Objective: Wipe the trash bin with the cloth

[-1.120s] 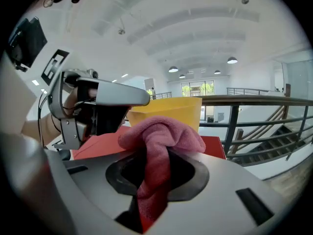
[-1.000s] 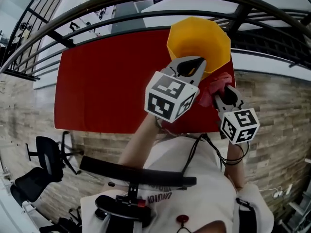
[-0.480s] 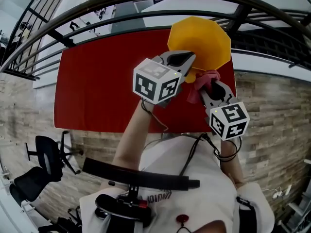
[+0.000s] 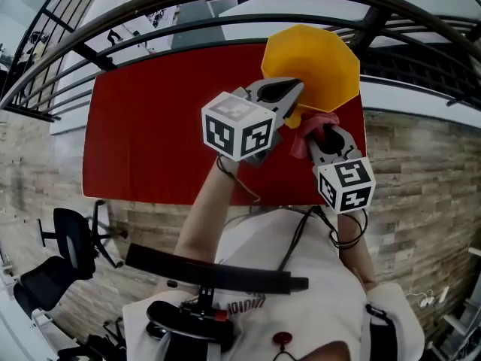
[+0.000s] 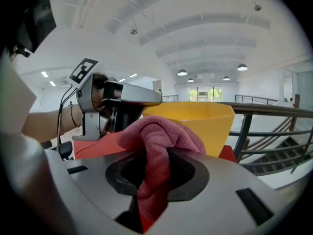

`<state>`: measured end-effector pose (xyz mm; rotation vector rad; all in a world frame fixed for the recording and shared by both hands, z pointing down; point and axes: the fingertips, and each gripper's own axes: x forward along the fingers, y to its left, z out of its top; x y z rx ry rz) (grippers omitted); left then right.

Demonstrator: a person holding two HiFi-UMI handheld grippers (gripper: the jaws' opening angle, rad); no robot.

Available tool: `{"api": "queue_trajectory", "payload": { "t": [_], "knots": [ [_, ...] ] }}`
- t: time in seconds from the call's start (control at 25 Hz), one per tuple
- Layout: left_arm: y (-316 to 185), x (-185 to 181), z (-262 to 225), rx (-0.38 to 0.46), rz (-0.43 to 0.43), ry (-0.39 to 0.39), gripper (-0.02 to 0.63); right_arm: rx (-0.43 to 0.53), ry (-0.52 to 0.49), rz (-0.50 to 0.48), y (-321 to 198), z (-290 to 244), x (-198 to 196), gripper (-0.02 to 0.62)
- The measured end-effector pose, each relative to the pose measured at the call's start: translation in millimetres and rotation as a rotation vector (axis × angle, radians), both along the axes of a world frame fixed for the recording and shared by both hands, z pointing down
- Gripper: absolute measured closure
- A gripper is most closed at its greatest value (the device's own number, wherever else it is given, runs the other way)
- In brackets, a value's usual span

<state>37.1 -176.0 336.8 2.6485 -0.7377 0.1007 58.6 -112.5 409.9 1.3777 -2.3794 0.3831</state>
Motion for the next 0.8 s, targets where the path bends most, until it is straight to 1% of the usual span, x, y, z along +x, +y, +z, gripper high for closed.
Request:
{"api": "queue_trajectory", "payload": {
  "t": [0.2, 0.4, 0.52, 0.8],
  "knots": [
    [1, -1, 1, -0.004, 0.008, -0.008, 0.603, -0.089, -0.039, -0.006, -4, 31, -5, 0.495],
    [1, -1, 1, 0.011, 0.003, -0.003, 0.603, -0.149, -0.015, -0.02, -7, 56, -9, 0.495],
    [2, -2, 1, 0.003, 0.005, 0.009, 0.603, -0.172, 0.007, -0.03, -8, 68, -10, 0.495],
    [2, -1, 1, 0.001, 0.013, 0.005, 0.603, -0.231, 0.056, -0.044, -11, 97, -12, 0.495]
  ]
}}
